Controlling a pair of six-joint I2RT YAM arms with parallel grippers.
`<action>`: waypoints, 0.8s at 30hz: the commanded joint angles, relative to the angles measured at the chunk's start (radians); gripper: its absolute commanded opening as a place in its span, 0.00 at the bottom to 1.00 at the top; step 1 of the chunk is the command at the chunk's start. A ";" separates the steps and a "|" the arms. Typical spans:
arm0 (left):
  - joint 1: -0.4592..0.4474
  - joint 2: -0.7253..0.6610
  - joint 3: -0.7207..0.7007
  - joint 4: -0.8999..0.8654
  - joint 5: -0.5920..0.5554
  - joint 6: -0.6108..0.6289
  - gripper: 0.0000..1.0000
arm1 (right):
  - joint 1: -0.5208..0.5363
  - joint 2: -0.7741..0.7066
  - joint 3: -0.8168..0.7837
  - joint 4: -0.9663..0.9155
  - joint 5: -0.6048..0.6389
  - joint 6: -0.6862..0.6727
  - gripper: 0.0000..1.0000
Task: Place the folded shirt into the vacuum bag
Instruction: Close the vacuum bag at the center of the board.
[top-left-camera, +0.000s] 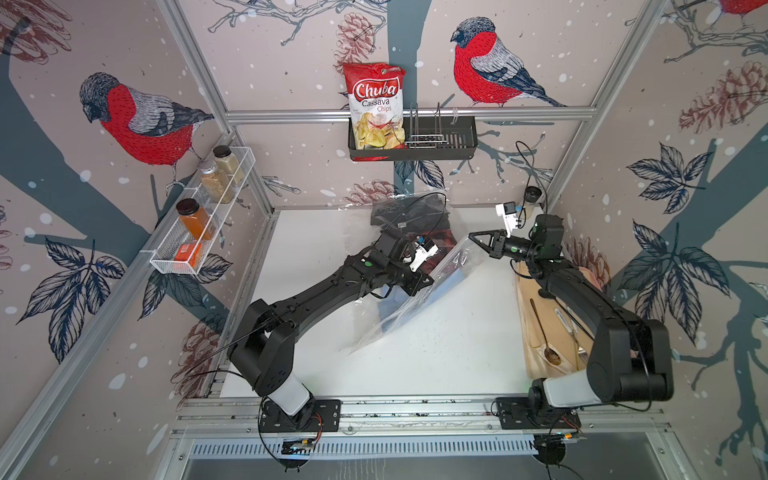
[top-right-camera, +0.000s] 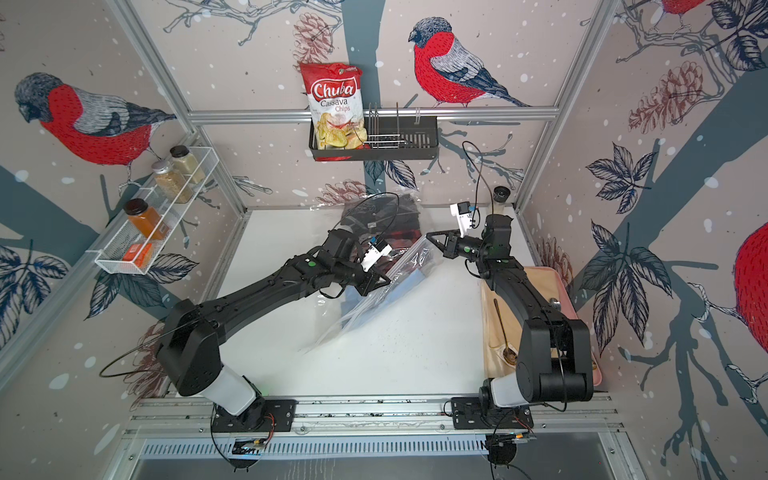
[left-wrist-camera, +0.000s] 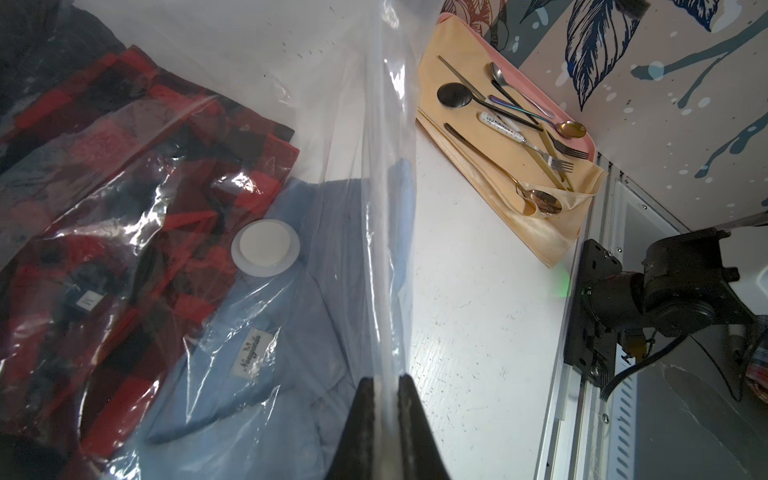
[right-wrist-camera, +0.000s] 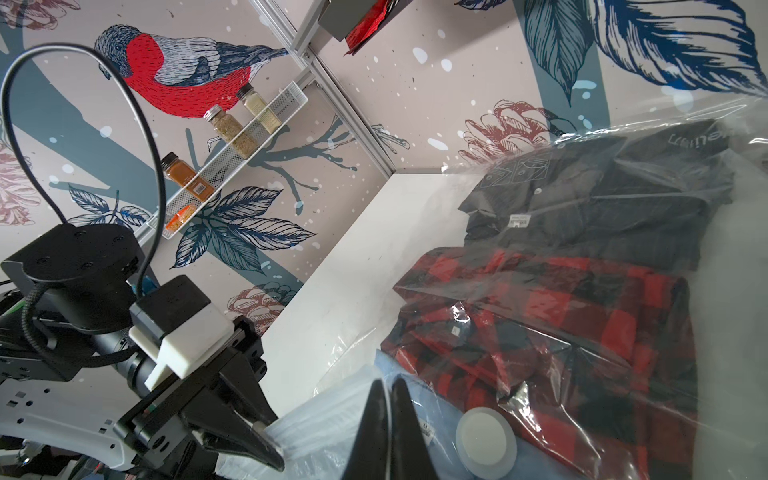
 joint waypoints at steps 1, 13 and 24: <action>-0.005 -0.004 -0.013 -0.280 0.009 0.010 0.00 | -0.026 0.004 0.027 0.173 0.200 0.020 0.00; -0.017 -0.004 -0.029 -0.291 0.005 0.000 0.00 | -0.050 0.036 0.049 0.199 0.198 0.045 0.00; -0.040 -0.010 -0.048 -0.308 -0.015 -0.024 0.00 | -0.078 0.060 0.069 0.232 0.198 0.076 0.00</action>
